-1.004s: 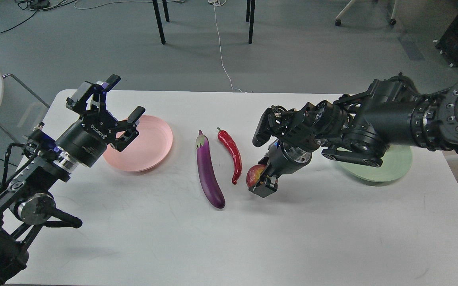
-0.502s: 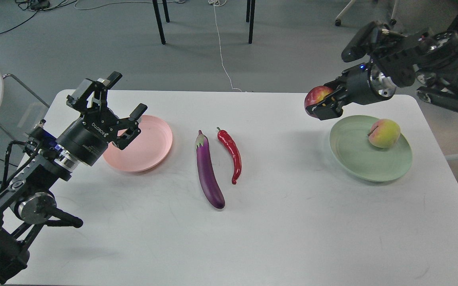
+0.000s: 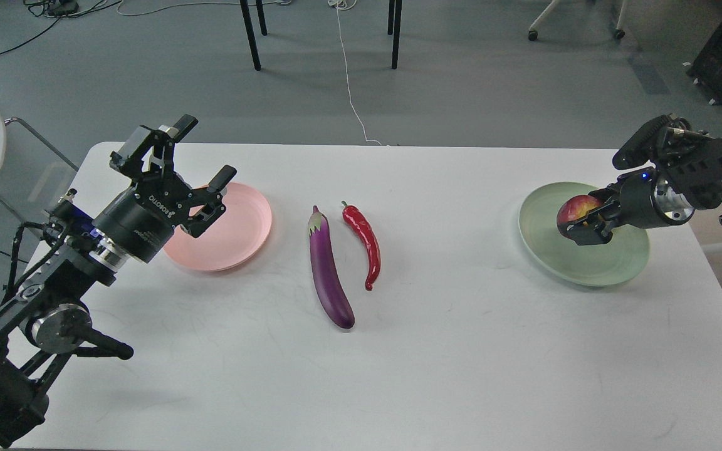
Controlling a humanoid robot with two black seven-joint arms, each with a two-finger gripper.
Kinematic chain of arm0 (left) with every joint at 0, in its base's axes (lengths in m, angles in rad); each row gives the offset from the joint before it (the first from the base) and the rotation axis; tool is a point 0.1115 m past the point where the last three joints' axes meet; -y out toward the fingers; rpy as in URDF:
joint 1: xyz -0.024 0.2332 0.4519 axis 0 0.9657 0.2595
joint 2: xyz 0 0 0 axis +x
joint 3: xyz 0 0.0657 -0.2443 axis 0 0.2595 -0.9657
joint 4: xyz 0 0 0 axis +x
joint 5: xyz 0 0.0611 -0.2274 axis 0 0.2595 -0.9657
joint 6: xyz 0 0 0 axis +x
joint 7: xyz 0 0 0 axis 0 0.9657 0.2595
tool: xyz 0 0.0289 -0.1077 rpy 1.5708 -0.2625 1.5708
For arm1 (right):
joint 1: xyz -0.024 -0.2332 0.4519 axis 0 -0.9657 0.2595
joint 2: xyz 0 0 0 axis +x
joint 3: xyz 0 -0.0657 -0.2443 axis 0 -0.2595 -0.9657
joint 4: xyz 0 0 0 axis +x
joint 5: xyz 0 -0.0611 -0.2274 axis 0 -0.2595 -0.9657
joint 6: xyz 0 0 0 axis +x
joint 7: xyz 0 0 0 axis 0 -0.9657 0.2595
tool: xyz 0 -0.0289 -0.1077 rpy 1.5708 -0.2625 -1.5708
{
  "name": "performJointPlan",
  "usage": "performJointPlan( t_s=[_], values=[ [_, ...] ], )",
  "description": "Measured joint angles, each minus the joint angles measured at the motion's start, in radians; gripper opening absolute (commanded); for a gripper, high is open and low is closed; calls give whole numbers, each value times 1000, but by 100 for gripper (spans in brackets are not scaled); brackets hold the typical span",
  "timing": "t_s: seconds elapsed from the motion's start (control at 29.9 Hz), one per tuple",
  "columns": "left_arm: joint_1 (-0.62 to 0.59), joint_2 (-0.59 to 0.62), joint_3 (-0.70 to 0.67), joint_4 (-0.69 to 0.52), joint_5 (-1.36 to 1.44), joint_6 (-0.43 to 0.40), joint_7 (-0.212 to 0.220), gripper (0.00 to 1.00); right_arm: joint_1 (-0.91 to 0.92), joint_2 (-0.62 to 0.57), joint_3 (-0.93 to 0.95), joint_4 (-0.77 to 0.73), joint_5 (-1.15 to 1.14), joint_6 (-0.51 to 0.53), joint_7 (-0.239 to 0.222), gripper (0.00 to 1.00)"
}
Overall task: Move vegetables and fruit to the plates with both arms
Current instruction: 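Carry the apple to the green plate and release it, then raise the right gripper away from the green plate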
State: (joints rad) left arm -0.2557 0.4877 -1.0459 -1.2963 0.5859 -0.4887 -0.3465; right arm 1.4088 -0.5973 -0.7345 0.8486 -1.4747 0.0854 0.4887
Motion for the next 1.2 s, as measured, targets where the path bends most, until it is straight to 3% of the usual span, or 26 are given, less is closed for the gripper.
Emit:
performJointPlan(
  t_s=[0.1, 0.23, 0.57, 0.9, 1.07, 1.2],
  values=[
    [0, 0, 0, 0, 0, 0, 0, 98, -26, 10, 1, -8, 1, -20, 0, 46],
    [0, 0, 0, 0, 0, 0, 0, 98, -47, 14, 1, -24, 1, -33, 0, 66],
    [0, 2, 0, 0, 0, 0, 0, 98, -60, 12, 1, -28, 1, -36, 0, 93],
    [-2, 3, -1, 0, 0, 0, 0, 98, -27, -19, 40, -5, 11, -37, 0, 96],
    [-5, 12, -1, 0, 0, 0, 1, 98, 14, -66, 177, 19, 56, -29, 0, 96],
    [-12, 16, 2, 0, 0, 0, 1, 98, 3, -88, 325, 27, 238, -24, 0, 96]
  ],
)
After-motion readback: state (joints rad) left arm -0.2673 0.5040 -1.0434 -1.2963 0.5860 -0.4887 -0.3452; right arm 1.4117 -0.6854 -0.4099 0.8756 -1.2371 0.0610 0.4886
